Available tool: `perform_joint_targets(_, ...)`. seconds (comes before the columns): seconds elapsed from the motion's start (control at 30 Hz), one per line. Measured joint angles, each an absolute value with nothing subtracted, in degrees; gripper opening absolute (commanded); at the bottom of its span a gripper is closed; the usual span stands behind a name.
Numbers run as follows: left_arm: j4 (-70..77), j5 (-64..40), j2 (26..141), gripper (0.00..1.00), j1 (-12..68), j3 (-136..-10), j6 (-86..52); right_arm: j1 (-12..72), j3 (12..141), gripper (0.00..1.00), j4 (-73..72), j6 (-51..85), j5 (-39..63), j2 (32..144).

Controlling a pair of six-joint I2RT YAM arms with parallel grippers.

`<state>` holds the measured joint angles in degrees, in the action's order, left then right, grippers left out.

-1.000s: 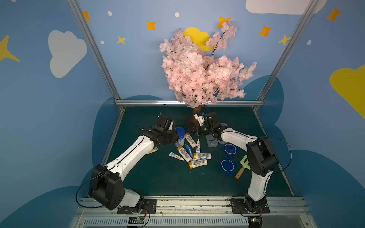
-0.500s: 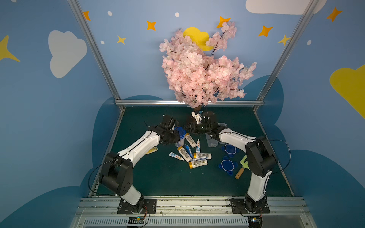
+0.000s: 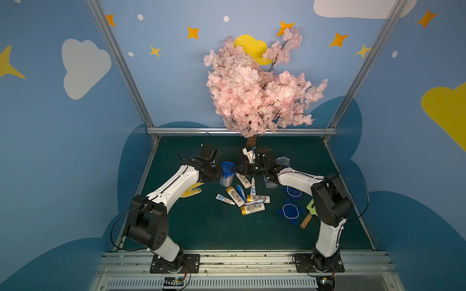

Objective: Take out toiletry kits
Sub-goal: Adjust the container at the center of the board, then unfasten the latch on the container.

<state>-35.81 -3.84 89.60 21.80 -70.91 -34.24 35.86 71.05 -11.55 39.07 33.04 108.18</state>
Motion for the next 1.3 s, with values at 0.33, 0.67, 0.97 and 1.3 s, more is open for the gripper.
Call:
perform_joint_targets(0.33,-38.22,-2.70,77.21,0.18,21.80,-67.16,-35.24,35.90,68.34,0.45,-13.56,40.10,33.04,104.53)
perform_joint_targets(0.67,-35.44,-3.62,79.11,0.14,21.82,-70.04,-35.16,35.86,64.62,0.46,-18.13,42.52,34.70,102.78)
perform_joint_targets(0.97,-31.53,-8.10,88.51,0.11,21.87,-71.90,-35.20,34.74,63.64,0.45,-25.43,48.77,37.82,105.45)
perform_joint_targets(1.3,-27.31,-9.78,89.49,0.09,21.87,-72.53,-34.89,33.61,63.53,0.44,-29.71,52.97,39.33,109.71)
